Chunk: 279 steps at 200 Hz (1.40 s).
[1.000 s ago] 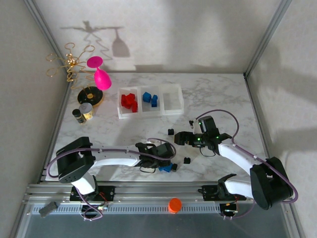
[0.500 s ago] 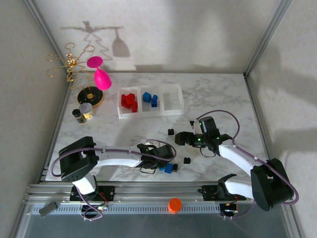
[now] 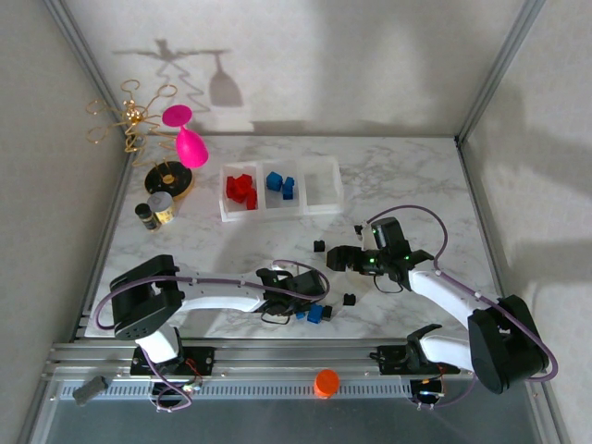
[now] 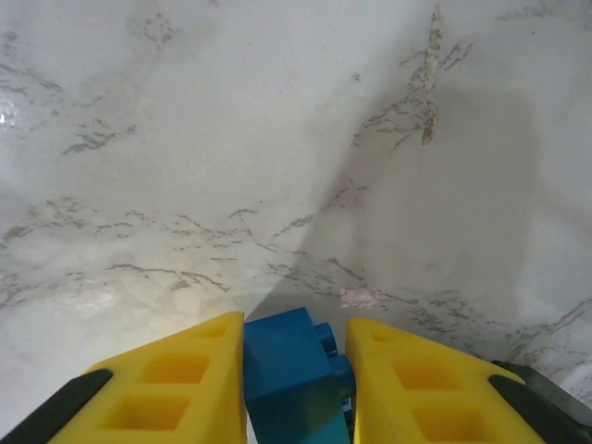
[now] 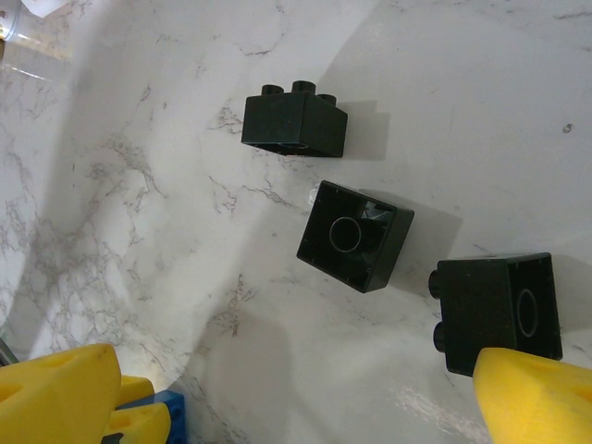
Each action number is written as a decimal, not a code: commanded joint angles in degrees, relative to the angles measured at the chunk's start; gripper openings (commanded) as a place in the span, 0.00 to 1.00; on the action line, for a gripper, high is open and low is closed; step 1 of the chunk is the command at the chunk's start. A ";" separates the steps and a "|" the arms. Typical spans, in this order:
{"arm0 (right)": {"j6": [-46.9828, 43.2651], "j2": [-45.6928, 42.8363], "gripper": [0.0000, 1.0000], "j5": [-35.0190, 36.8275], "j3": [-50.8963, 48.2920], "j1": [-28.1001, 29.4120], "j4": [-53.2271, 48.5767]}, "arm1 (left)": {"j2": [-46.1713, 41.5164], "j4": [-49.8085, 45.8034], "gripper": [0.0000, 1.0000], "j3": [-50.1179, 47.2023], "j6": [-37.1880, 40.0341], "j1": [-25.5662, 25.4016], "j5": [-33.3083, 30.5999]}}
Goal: Sort the legos into containers by color
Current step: Pick up the lego from the middle-left of the table, then place the lego in the container.
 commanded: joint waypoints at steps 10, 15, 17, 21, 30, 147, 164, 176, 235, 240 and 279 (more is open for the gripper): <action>-0.82 -1.18 0.99 -1.06 -0.10 -0.01 -1.74 | -0.92 -5.48 0.28 1.45 -1.56 0.34 -4.23; -0.88 -1.54 0.99 -1.11 0.11 -0.04 -1.73 | -1.08 -5.79 0.28 1.72 -1.34 0.51 -4.55; -0.88 -1.67 0.99 -1.10 0.10 -0.08 -1.68 | -1.13 -5.93 0.28 1.86 -1.22 0.51 -4.67; -0.88 -1.92 0.99 -1.18 0.20 0.06 -1.70 | -1.36 -6.14 0.28 2.06 -0.97 0.61 -4.93; -0.88 -2.47 0.99 -1.55 0.37 0.07 -1.67 | -1.80 -6.79 0.28 2.62 -0.43 1.04 -5.51; 2.17 1.85 0.99 0.03 8.79 1.35 4.38 | -0.78 -6.46 0.29 21.50 24.59 27.35 -13.19; 2.72 2.59 0.99 0.89 9.50 1.34 5.02 | 3.53 -3.65 0.29 25.96 27.77 31.24 -10.51; 2.82 2.68 0.99 1.41 9.79 1.32 5.18 | 7.61 -3.27 0.29 30.26 29.94 33.27 -9.60; 2.63 4.27 0.99 3.55 9.97 1.33 5.25 | 27.01 -4.15 0.30 52.12 36.14 39.04 -6.21; 2.59 4.50 0.99 3.57 10.06 1.32 5.27 | 28.19 -4.29 0.30 53.67 36.46 39.26 -5.92; 2.41 6.12 0.99 3.34 11.02 1.33 5.40 | 36.12 -9.05 0.34 64.05 37.18 40.67 -5.26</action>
